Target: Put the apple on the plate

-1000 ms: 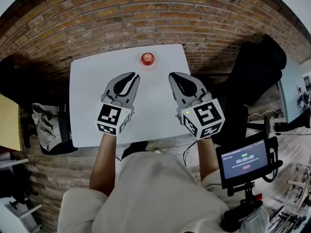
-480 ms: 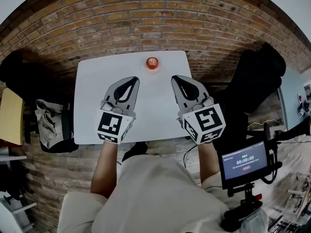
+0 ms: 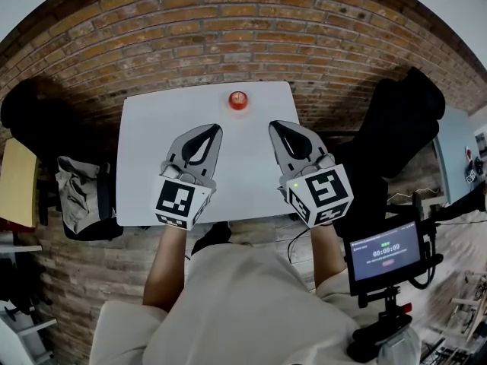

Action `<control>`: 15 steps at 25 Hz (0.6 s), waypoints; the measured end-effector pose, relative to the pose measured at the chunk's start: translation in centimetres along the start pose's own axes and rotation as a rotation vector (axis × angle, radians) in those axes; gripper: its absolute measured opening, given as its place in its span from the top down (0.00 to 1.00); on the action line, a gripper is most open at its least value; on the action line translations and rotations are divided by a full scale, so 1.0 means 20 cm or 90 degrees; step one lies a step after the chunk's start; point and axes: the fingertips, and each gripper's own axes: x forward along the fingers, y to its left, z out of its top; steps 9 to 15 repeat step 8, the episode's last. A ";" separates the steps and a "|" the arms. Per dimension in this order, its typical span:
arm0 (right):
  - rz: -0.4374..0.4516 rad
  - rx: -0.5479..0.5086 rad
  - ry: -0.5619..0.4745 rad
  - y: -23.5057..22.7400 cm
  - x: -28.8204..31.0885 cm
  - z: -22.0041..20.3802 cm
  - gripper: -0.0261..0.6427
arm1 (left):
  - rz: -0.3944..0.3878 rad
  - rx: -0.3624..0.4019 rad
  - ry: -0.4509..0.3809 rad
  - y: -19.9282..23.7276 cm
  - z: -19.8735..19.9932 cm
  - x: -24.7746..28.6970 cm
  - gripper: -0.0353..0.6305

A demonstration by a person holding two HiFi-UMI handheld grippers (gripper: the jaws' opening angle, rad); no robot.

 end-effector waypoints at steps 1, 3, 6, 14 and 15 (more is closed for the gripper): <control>0.001 0.001 0.001 0.00 0.00 0.00 0.96 | 0.000 0.001 0.001 0.00 0.00 0.00 0.94; 0.001 0.001 0.003 0.01 0.00 -0.01 0.96 | 0.001 0.002 0.003 -0.01 -0.01 -0.01 0.94; 0.001 0.001 0.006 0.01 -0.01 -0.02 0.96 | 0.000 0.001 0.007 -0.01 -0.02 -0.01 0.94; 0.000 0.001 0.006 0.00 0.00 -0.02 0.96 | -0.002 0.000 0.013 -0.01 -0.03 -0.01 0.94; 0.000 0.001 0.006 0.00 0.00 -0.02 0.96 | -0.002 0.000 0.013 -0.01 -0.03 -0.01 0.94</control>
